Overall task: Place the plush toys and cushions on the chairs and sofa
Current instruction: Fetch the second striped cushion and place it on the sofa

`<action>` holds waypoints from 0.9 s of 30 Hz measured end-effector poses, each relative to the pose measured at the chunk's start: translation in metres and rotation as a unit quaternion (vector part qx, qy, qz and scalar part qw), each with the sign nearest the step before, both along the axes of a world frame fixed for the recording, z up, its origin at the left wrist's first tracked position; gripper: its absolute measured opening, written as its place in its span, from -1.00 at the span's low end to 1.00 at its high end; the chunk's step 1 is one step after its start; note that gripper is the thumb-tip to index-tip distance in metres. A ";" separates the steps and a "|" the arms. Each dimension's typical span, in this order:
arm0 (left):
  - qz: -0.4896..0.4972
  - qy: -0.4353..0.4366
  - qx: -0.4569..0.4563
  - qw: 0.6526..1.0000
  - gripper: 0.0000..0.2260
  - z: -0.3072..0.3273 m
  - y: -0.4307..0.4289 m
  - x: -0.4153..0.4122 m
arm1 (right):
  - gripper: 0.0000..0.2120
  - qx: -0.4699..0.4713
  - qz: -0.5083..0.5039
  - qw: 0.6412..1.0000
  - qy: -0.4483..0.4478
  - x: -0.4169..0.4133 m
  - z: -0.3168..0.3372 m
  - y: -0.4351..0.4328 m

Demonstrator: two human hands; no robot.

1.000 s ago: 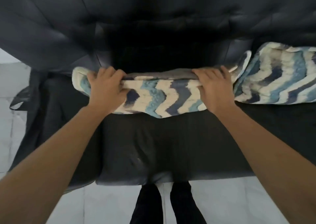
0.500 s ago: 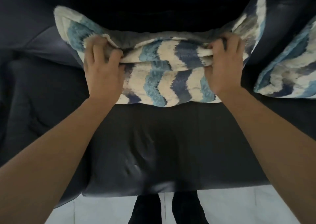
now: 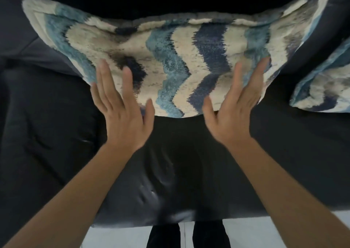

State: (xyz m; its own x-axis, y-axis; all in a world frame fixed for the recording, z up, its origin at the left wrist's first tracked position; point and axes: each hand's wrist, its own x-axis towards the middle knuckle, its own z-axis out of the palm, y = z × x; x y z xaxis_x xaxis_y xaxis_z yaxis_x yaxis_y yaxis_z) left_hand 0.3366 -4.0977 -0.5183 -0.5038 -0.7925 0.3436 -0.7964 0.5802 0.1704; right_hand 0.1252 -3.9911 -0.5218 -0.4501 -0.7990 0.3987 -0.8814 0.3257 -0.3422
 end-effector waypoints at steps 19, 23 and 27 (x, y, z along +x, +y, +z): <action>0.211 0.184 0.448 0.849 0.33 -0.105 0.016 -0.004 | 0.53 0.079 -0.219 0.933 -0.276 0.002 -0.113 0.002; 0.216 0.181 0.491 0.824 0.30 -0.102 -0.002 -0.020 | 0.52 0.126 -0.165 0.918 -0.338 -0.015 -0.113 -0.010; 0.195 0.243 0.298 0.902 0.03 -0.056 0.016 -0.019 | 0.26 0.009 -0.139 0.949 -0.284 -0.006 -0.069 0.012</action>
